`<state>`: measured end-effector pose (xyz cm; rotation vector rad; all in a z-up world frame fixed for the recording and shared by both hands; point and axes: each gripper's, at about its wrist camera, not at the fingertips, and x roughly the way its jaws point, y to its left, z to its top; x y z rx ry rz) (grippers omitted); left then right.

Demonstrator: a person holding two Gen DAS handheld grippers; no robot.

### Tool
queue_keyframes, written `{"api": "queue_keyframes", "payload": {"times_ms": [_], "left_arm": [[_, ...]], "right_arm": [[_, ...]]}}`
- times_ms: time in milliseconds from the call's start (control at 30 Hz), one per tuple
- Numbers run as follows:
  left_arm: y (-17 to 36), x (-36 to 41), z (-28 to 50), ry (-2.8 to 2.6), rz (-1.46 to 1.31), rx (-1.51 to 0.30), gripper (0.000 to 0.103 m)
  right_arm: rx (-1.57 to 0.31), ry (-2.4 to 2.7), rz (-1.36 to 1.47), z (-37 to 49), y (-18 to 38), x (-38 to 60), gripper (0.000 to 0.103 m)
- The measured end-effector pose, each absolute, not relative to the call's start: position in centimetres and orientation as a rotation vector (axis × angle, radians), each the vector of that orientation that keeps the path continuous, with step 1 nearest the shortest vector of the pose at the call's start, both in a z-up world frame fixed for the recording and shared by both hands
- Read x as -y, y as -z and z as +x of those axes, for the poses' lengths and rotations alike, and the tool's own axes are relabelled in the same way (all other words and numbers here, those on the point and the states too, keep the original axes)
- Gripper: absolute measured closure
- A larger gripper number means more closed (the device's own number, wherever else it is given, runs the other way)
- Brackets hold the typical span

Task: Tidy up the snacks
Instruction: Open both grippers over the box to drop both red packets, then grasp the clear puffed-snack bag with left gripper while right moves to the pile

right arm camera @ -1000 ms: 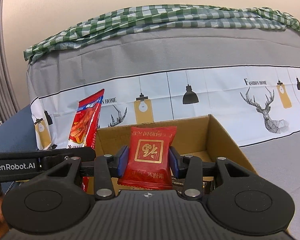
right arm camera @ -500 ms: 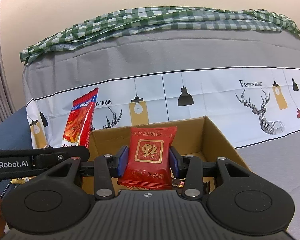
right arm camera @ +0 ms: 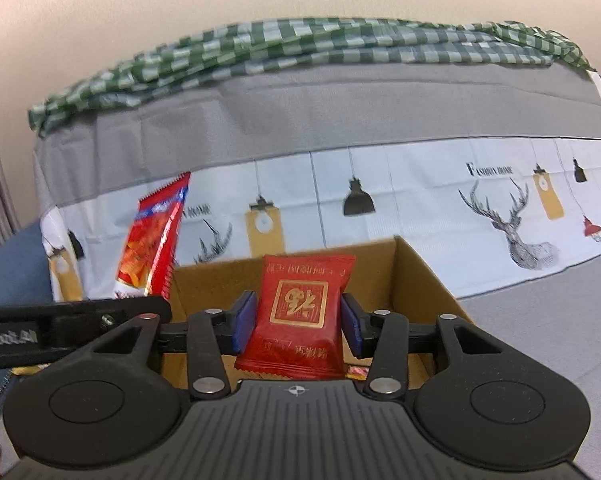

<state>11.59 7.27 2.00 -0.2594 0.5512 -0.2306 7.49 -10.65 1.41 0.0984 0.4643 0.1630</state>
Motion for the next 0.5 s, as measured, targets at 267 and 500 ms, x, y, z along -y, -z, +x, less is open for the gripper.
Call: {"api": "queue_keyframes", "payload": {"times_ms": [267, 500], "left_arm": [[-2.3, -9.0, 11.4, 0.168, -0.251, -0.499, 0.029], [-2.1, -14.4, 11.9, 0.084, -0.272, -0.546, 0.072]], "right_arm": [[-0.492, -0.091, 0.118, 8.0, -1.1, 10.8, 0.020], [-0.490, -0.148, 0.116, 7.8, -1.3, 8.8, 0.020]]}}
